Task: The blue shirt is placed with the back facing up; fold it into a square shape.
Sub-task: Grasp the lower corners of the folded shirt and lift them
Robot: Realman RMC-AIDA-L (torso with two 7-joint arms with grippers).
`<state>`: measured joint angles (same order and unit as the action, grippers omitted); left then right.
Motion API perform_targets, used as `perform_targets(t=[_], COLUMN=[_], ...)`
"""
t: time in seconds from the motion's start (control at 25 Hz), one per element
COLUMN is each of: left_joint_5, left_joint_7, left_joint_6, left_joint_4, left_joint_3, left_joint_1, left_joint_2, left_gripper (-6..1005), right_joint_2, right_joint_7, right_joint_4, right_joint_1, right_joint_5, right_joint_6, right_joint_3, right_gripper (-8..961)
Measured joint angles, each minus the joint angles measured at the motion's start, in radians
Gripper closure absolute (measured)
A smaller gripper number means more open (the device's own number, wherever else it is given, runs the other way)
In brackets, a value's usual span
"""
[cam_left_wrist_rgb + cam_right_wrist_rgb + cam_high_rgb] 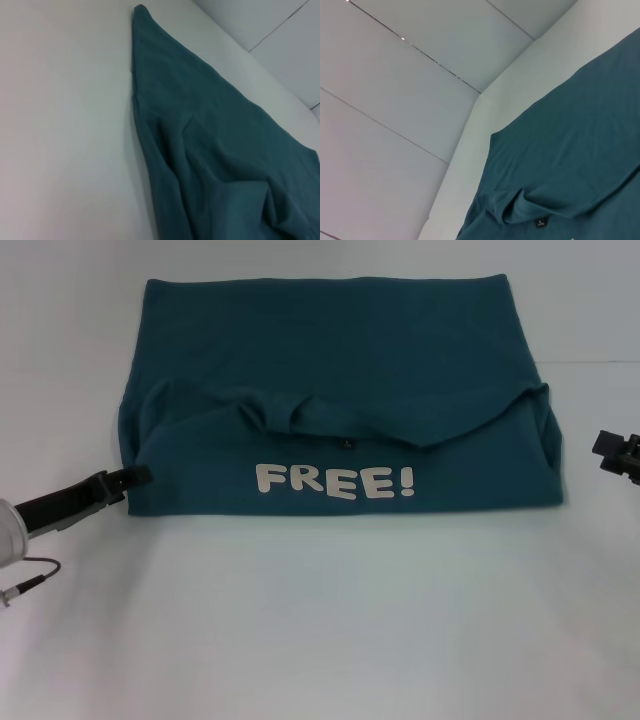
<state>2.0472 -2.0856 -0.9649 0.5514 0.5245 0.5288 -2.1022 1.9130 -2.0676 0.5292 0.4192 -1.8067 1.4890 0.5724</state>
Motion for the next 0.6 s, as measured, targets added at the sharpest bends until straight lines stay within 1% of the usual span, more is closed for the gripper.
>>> perform_targets(t=[0.32,0.6], left_joint_5=[0.001,0.002], left_joint_7=[0.0,-0.027], left_joint_6=[0.016,0.021], left_joint_4=[-0.014,-0.01], left_joint_3=[0.051,0.066], left_joint_1=[0.009,0.011], left_joint_2=[-0.006,-0.007], left_gripper=[390,391], right_joint_2=[0.001,-0.001], right_joint_7=[-0.001,0.003], right_joint_4=[-0.001,-0.013], right_joint_1=[-0.008,-0.012], right_joint_5=[0.0,0.001], right_joint_6=[-0.001,-0.001], right_joint_3=[-0.002,-0.003], right_gripper=[369,370])
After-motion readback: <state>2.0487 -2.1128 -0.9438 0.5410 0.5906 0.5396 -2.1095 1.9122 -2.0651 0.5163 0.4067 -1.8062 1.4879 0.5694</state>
